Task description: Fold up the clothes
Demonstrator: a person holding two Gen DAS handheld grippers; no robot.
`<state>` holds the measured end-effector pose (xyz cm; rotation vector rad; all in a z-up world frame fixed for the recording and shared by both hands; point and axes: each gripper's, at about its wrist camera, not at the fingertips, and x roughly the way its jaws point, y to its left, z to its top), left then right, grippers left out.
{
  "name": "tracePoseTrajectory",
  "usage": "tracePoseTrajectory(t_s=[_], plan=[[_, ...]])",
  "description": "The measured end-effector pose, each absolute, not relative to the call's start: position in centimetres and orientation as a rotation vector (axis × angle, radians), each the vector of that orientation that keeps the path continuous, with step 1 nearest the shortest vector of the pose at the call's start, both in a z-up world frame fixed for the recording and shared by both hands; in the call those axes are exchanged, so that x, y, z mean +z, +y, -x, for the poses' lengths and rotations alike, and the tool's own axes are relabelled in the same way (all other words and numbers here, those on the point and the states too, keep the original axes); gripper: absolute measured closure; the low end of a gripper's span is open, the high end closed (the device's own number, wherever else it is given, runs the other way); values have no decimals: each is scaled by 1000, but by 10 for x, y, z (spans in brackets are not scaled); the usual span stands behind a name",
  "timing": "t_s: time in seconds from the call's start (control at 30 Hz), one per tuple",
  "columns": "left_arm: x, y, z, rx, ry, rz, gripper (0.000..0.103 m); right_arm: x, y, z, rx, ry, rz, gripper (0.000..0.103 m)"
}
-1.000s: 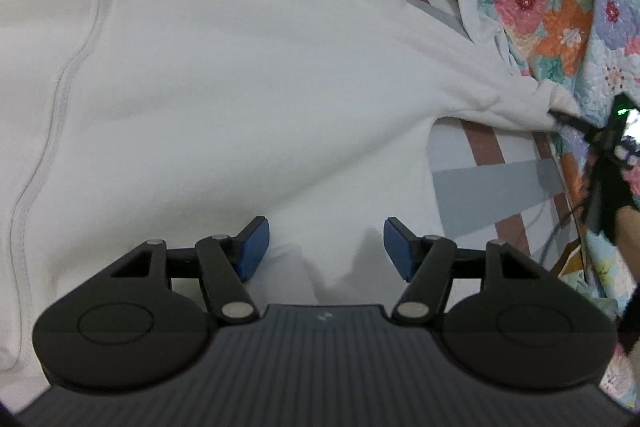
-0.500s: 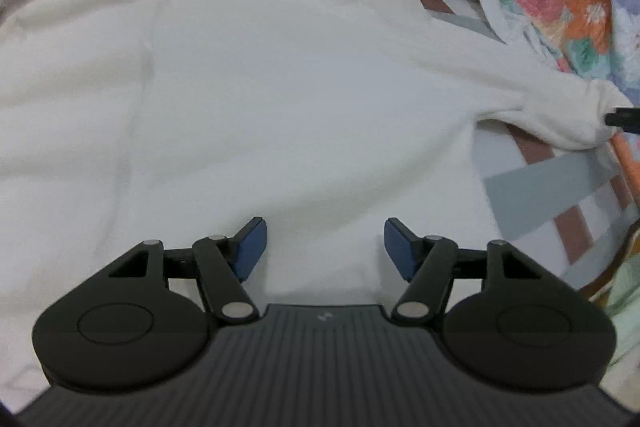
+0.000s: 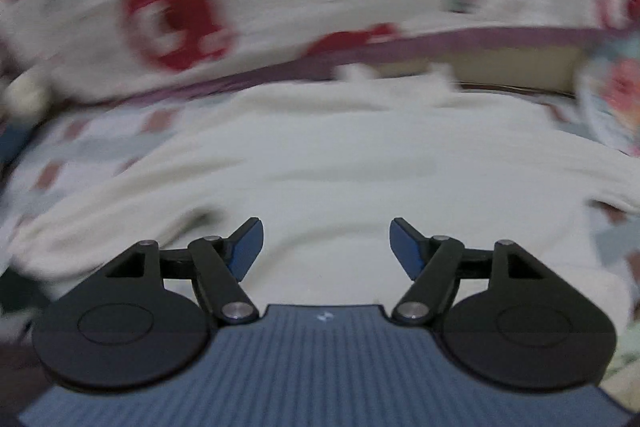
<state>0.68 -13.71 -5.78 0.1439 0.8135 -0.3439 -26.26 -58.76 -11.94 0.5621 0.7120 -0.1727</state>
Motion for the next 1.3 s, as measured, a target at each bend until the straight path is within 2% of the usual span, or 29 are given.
tracePoseTrajectory(t_s=[0.2,0.47,0.63,0.77,0.93,1.03,1.17,1.3], plan=[[-77,-32,11,-181,950,16,33,-108,-497,216,122,823,-441,51],[-116,19,60,-267,1134,87,28,-114,-422,232,423,914,-201,52],[-116,17,69,-313,1102,134,28,-126,-425,238,299,992,-168,51],[-101,8,75,-379,1015,110,28,-144,-452,241,210,1007,-311,51],[-84,-15,81,-388,851,-67,27,-179,-472,234,184,1022,-492,51],[-77,-23,86,-369,775,-159,23,-197,-477,233,168,1030,-572,51],[-73,-18,87,-451,784,-113,20,-198,-474,237,164,1010,-550,50],[-88,-16,78,-518,921,-92,19,-190,-470,232,170,985,-525,50]])
